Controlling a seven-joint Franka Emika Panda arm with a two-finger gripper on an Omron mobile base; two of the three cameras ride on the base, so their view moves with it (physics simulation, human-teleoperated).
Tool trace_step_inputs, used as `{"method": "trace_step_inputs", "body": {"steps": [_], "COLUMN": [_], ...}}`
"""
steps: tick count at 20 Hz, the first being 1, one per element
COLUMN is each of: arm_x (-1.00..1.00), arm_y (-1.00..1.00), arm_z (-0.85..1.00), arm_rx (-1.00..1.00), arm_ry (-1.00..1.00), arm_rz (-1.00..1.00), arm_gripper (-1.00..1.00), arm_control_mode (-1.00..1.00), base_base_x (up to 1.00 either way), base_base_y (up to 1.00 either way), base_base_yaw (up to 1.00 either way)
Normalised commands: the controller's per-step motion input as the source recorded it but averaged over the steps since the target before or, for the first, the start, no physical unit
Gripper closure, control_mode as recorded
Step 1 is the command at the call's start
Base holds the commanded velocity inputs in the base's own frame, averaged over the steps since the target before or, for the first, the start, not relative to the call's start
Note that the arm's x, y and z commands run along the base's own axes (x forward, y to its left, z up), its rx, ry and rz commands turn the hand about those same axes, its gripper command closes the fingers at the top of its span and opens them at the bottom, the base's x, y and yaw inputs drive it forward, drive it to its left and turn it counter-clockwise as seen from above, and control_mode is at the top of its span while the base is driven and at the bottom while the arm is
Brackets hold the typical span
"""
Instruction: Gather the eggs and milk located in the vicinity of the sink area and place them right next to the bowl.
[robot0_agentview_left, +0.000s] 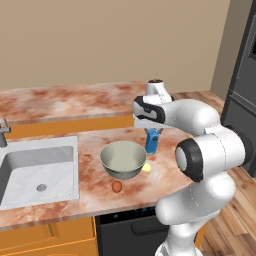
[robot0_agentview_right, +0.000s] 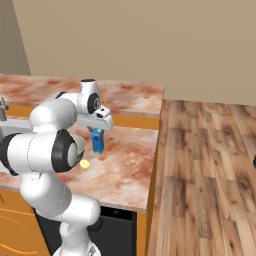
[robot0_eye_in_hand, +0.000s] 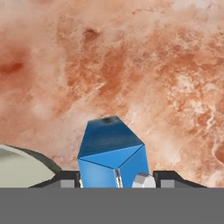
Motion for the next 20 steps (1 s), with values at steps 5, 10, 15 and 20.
{"method": "trace_step_inputs", "body": {"steps": [5,10,15,20], "arm_x": [0.05,0.00,0.05,0.00], "arm_y": [0.24,0.00,0.00,0.05], "arm_z": [0.00,0.00,-0.14,-0.12], "arm_rx": [0.00,0.00,-0.03,-0.06], "arm_ry": [0.02,0.04,0.19,0.14], "arm_rz": [0.24,0.14,0.07,0.03], "arm_gripper": [1.00,1.00,1.00,1.00], "arm_control_mode": [-1.00,-1.00,-1.00,-1.00], "base_base_x": [0.00,0.00,0.00,0.00], "base_base_y": [0.00,0.00,0.00,0.00], "base_base_yaw": [0.00,0.00,0.00,0.00]}}
